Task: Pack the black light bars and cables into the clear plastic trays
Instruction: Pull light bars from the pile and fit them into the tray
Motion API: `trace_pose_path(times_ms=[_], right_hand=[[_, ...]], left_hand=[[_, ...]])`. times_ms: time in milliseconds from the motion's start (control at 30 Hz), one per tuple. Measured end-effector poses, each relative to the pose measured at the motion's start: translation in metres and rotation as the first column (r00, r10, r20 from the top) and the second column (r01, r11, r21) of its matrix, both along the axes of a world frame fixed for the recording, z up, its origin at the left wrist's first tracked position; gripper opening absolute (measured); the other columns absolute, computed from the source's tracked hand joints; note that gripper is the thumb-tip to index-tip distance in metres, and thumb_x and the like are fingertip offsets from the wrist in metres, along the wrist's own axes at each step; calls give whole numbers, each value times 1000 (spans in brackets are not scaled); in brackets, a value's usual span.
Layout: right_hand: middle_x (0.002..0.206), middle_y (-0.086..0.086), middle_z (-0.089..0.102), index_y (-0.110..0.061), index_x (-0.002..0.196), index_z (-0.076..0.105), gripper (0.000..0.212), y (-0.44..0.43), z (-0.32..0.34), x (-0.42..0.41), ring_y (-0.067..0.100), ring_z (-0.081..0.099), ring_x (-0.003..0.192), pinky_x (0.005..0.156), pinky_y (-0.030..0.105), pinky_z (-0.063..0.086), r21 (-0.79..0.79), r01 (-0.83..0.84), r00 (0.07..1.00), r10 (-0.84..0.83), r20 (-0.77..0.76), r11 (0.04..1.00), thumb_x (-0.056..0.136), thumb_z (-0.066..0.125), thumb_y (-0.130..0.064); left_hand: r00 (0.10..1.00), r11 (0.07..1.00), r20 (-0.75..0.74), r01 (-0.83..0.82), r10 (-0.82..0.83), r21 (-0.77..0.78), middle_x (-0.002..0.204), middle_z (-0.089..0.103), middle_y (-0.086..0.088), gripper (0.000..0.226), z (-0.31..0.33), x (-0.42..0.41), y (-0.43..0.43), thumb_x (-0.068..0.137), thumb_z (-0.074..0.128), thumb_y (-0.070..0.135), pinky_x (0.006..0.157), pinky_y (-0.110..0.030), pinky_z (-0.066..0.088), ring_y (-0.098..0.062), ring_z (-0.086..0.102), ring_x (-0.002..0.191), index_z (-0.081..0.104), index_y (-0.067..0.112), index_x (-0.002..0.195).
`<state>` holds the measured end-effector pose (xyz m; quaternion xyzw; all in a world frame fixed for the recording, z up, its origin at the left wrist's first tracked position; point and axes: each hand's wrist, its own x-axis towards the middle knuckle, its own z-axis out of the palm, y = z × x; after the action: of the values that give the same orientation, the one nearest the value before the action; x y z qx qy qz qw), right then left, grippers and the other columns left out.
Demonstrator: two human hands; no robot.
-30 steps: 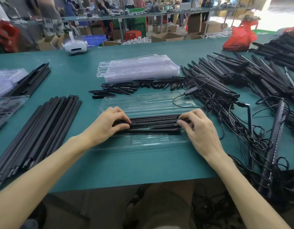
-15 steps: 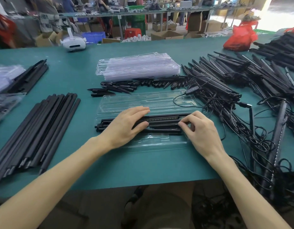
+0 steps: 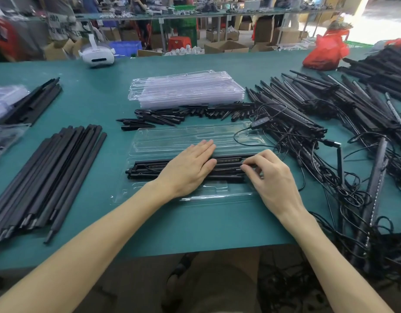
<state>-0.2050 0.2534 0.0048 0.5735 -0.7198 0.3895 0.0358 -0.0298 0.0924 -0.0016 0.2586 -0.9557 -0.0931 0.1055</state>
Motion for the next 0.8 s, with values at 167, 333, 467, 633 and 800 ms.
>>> trace_pose_path(times_ms=[167, 333, 467, 633, 800], right_hand=[[102, -4, 60, -11, 105, 70, 12, 2, 0, 0, 16, 59, 84, 81, 37, 52, 5, 26, 998, -26, -58, 1000, 96, 66, -19], [107, -1, 64, -13, 106, 70, 11, 0, -2, -4, 22, 60, 92, 88, 36, 43, -19, 96, 988, -97, -118, 995, 98, 63, -12], [99, -1, 66, -12, 100, 72, 6, 0, -3, -4, 24, 56, 90, 86, 38, 44, -74, 87, 981, -99, -166, 993, 95, 68, -12], [86, -1, 62, -10, 87, 70, 9, 3, -1, -4, 19, 49, 82, 79, 36, 46, -186, 14, 983, -47, -176, 982, 89, 75, -18], [78, -4, 57, -10, 74, 63, 26, 3, -1, -5, 18, 46, 80, 74, 30, 44, -108, -14, 989, -3, -148, 994, 84, 79, -28]], left_hand=[[1000, 1000, 23, -8, 8, 9, 168, 7, 11, 57, 1, 15, -13, 109, 19, 44, 119, -15, -9, 1, -1, 152, 13, 23, 161], [999, 999, 40, -38, 37, 24, 167, 10, 15, 56, 2, 43, -29, 108, 21, 45, 123, -19, -4, 6, -1, 151, 16, 26, 161], [999, 999, 19, -34, 34, 22, 166, 13, 15, 59, 1, 48, -30, 106, 22, 49, 125, -24, 1, 5, 2, 151, 19, 26, 161], [999, 1000, 22, -25, 25, 1, 167, 14, 13, 60, 1, 48, -30, 106, 26, 48, 126, -28, 4, 3, 3, 152, 19, 25, 161], [999, 999, 24, -36, 36, 4, 167, 13, 14, 76, 3, 47, -28, 96, 20, 67, 127, -30, 5, 3, 3, 152, 19, 26, 161]])
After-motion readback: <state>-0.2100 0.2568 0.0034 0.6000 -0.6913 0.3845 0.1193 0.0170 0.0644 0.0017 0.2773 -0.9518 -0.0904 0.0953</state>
